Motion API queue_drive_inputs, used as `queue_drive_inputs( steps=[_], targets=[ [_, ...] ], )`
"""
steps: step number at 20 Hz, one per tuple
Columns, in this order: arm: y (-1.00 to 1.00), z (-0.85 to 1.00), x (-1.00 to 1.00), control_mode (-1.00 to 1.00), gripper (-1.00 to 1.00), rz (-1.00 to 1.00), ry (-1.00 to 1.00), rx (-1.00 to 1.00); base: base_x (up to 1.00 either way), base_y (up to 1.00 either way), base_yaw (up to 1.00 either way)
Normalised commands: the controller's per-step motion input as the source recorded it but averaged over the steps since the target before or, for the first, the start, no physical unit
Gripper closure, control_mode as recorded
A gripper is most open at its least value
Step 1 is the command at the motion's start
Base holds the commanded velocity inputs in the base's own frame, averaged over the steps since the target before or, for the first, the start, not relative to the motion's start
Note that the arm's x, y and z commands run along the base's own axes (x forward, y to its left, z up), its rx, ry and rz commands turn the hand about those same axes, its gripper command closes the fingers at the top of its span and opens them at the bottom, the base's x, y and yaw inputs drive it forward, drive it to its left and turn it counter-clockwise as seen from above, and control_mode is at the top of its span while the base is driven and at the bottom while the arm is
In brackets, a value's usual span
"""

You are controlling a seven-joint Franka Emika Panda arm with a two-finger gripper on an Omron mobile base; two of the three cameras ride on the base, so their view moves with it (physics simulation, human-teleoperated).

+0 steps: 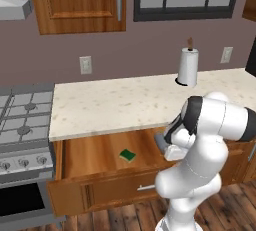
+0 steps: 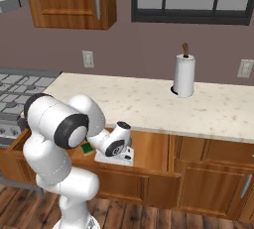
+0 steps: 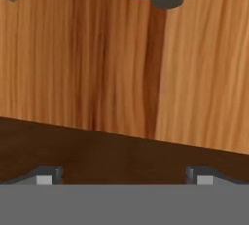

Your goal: Restock the sink supplies by placing the sponge and soap dispenser on the counter and next to the sink. Make sure the soap dispenser is upright.

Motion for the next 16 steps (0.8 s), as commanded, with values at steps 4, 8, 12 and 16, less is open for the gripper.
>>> queue_drive_inputs(
  steps=[4,8,12,16],
  targets=[
    [0.0,0.05,-0.55,-1.0,-1.0,0.0,0.05,0.0,0.0,0.0,0.0],
    [0.0,0.28,0.2,-1.0,-1.0,0.0,0.04,0.0,0.0,0.0,0.0],
    [-0.02,0.18,0.77,-1.0,-1.0,0.0,0.0,0.0,0.0,0.0,0.0],
    [-0.09,0.01,0.58,-1.0,-1.0,-0.01,0.0,0.0,0.0,0.0,0.0]
  ],
)
